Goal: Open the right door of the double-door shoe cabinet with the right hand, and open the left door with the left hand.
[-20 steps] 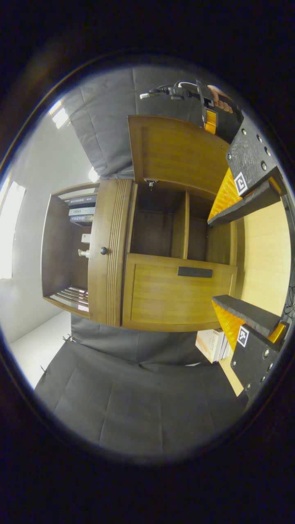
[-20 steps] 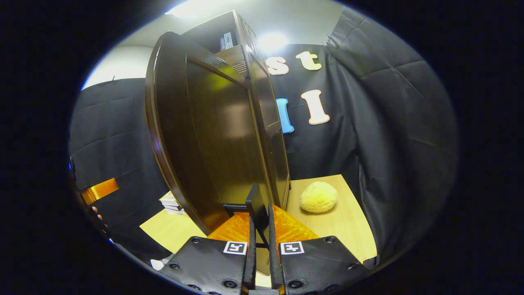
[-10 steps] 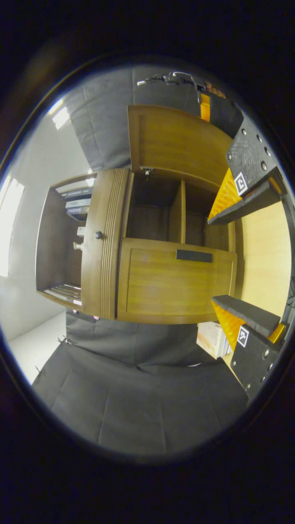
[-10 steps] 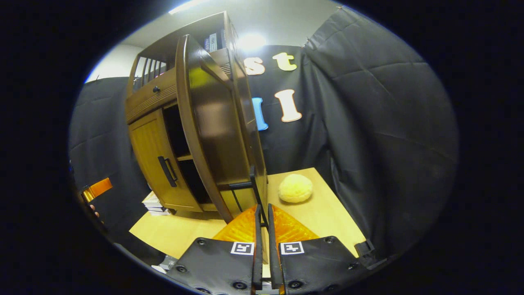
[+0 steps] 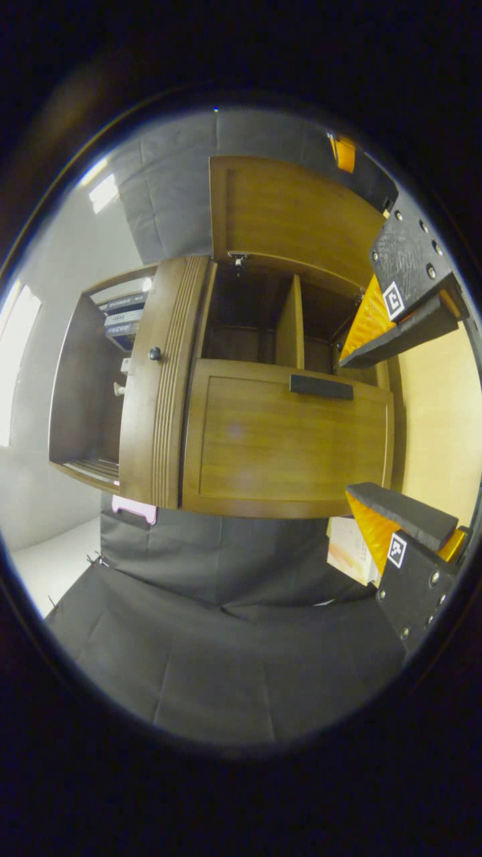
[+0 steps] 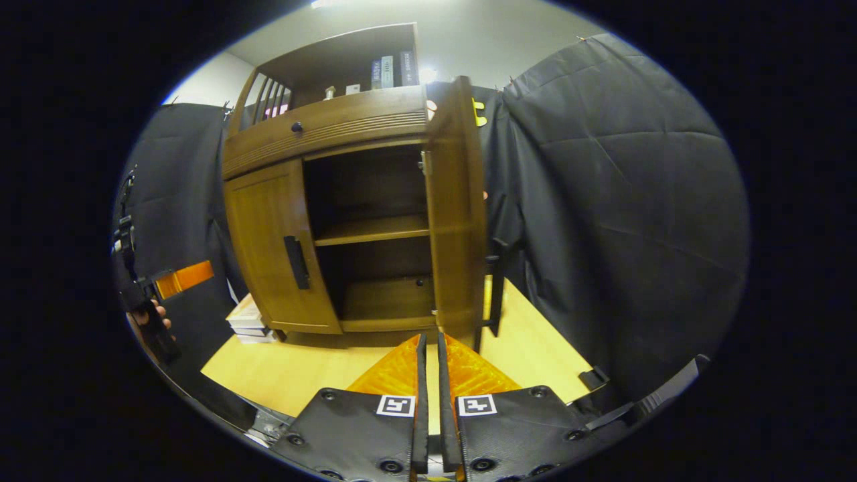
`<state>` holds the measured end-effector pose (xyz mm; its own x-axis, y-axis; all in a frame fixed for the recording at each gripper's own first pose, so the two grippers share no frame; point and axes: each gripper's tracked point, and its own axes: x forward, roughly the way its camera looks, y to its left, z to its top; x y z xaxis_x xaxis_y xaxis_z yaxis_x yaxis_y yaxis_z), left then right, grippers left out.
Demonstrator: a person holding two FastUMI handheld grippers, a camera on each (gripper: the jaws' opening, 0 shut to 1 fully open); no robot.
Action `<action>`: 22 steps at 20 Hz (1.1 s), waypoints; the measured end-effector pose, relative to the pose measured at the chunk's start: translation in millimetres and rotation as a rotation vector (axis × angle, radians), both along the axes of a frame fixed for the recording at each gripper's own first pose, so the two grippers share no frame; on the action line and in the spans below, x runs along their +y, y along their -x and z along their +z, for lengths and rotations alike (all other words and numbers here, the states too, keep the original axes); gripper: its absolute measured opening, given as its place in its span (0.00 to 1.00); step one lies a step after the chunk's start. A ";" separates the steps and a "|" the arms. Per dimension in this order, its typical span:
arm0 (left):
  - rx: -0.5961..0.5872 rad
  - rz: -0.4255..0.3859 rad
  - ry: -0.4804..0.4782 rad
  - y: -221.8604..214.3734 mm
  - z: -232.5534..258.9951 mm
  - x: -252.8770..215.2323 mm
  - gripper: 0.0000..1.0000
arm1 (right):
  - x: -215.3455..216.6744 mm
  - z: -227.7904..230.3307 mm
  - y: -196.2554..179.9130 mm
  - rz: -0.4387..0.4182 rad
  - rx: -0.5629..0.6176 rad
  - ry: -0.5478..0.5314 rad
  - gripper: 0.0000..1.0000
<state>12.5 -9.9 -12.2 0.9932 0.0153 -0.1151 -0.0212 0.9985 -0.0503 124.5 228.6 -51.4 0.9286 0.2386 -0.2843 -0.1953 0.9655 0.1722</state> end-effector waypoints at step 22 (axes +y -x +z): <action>0.059 0.004 0.019 -133.4 -34.9 -50.1 1.00 | 96.5 45.8 -89.2 0.207 -0.244 0.031 0.94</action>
